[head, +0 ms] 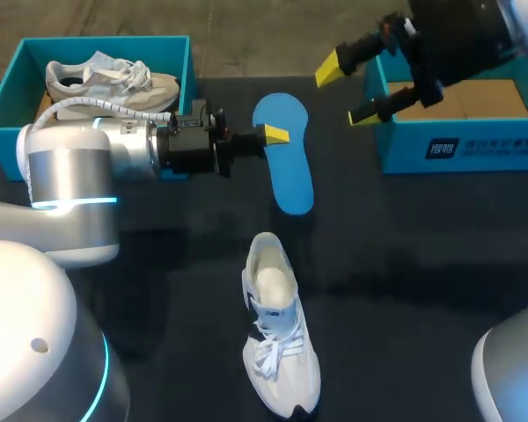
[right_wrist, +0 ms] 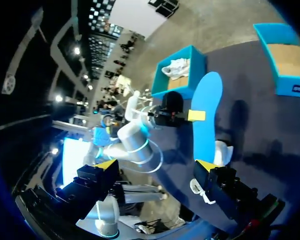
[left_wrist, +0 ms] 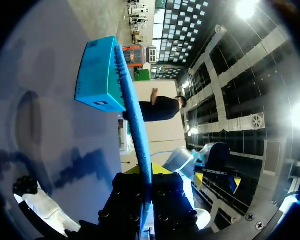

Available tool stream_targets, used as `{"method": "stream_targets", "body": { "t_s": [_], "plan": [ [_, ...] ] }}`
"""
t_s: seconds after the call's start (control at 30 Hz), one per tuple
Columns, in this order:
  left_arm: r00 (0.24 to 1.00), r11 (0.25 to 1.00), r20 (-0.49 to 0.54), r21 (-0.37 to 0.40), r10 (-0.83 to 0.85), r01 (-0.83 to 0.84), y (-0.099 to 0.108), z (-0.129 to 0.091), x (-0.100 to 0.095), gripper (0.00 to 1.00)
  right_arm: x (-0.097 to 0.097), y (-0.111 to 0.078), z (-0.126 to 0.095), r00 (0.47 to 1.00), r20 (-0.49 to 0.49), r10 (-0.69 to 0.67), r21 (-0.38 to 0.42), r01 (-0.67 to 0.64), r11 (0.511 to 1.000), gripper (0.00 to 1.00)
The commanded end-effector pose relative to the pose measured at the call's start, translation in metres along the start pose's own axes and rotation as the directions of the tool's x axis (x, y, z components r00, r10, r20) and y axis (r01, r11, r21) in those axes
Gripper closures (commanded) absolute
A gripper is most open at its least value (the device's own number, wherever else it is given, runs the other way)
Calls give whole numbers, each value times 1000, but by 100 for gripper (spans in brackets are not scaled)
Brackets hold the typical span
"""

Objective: Take the shoe out of the shoebox, open the shoe tongue, remove and reinsert the insole, then place the shoe into the shoebox

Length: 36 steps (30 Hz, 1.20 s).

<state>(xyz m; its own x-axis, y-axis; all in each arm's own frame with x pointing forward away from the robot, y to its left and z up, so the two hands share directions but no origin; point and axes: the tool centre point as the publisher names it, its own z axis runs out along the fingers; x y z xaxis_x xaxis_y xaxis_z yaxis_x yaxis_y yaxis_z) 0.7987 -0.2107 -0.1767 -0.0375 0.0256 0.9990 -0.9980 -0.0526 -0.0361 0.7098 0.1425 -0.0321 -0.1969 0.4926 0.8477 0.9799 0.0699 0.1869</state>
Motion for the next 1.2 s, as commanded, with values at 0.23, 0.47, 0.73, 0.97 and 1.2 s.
{"method": "stream_targets", "body": {
  "t_s": [0.23,0.47,0.73,0.97,1.2],
  "plan": [
    [1000,1000,2,0,-1,1,0,0,0,100,-10,-6,9,841,-542,-2,3,5,1000,0],
    [1000,1000,2,0,-1,1,0,0,0,100,-16,-9,14,841,-542,12,5,-11,1000,0],
    [1000,1000,2,0,-1,1,0,0,0,100,-26,-13,17,859,-510,37,9,-37,999,0],
    [1000,1000,2,0,-1,1,0,0,0,100,-32,-14,15,866,-498,46,7,-49,999,0],
    [994,993,-10,-24,112,-112,-3,-4,1,100,-35,-15,15,866,-496,57,4,-63,998,0]
  ]
}}
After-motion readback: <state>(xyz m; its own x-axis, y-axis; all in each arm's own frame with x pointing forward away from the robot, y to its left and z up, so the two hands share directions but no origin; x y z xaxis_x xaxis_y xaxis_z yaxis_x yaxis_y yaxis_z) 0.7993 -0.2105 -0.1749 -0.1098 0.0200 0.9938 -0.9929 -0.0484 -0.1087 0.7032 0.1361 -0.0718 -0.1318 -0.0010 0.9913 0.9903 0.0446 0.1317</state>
